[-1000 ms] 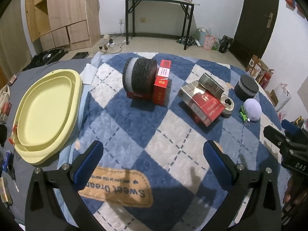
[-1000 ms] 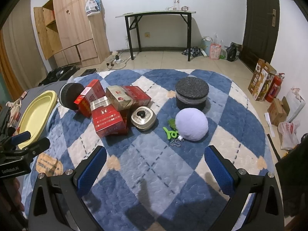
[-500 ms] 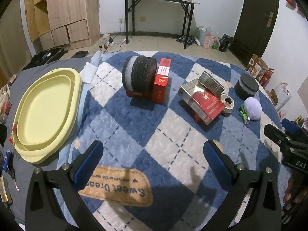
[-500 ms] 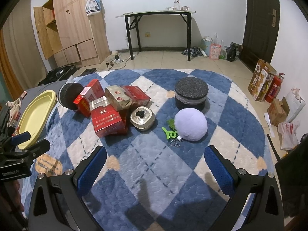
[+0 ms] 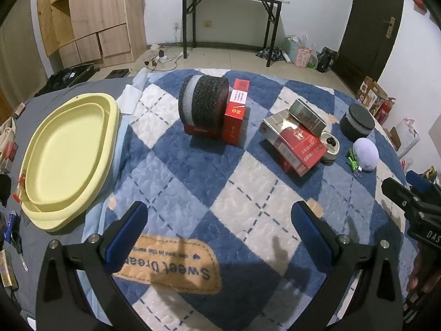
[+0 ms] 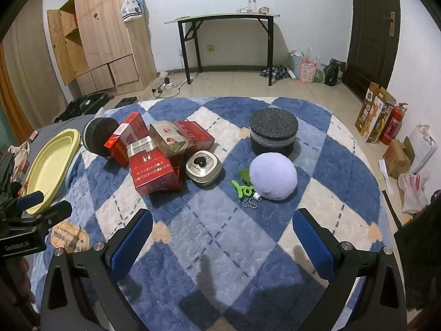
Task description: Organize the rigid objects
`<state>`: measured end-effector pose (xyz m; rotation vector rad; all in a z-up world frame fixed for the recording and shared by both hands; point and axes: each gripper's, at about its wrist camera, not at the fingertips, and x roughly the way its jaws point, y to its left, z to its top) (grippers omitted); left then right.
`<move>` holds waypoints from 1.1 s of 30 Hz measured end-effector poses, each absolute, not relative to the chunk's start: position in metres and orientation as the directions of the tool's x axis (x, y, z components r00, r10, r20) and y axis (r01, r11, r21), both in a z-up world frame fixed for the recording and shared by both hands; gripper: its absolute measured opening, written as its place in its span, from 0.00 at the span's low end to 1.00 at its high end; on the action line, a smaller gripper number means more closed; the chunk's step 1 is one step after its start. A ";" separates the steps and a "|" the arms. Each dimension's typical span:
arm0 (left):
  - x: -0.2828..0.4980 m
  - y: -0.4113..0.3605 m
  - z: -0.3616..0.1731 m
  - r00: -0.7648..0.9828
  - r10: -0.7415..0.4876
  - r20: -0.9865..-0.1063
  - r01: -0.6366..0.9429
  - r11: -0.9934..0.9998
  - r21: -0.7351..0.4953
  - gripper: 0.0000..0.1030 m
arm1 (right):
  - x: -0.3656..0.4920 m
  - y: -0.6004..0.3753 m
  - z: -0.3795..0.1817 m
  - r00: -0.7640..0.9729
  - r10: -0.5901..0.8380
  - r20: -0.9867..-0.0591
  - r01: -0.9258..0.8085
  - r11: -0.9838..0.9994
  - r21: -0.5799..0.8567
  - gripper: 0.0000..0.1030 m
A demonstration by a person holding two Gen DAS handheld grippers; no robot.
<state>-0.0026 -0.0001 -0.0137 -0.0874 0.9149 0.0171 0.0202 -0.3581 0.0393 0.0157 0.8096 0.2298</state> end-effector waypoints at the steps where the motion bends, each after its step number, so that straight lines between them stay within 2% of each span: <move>1: -0.002 0.000 -0.014 0.610 -0.023 -0.792 -0.052 0.996 -0.068 1.00 | 0.020 -0.358 0.039 0.666 0.209 -0.716 -0.198 0.975 0.101 1.00; 28: 0.000 0.003 -0.020 0.572 -0.024 -0.820 -0.072 0.994 -0.080 1.00 | 0.025 -0.364 0.038 0.655 0.220 -0.723 -0.181 0.974 0.133 1.00; 33: 0.005 0.008 -0.014 0.592 -0.066 -0.803 -0.042 0.993 -0.112 1.00 | 0.023 -0.374 0.044 0.694 0.173 -0.699 -0.120 0.985 0.125 1.00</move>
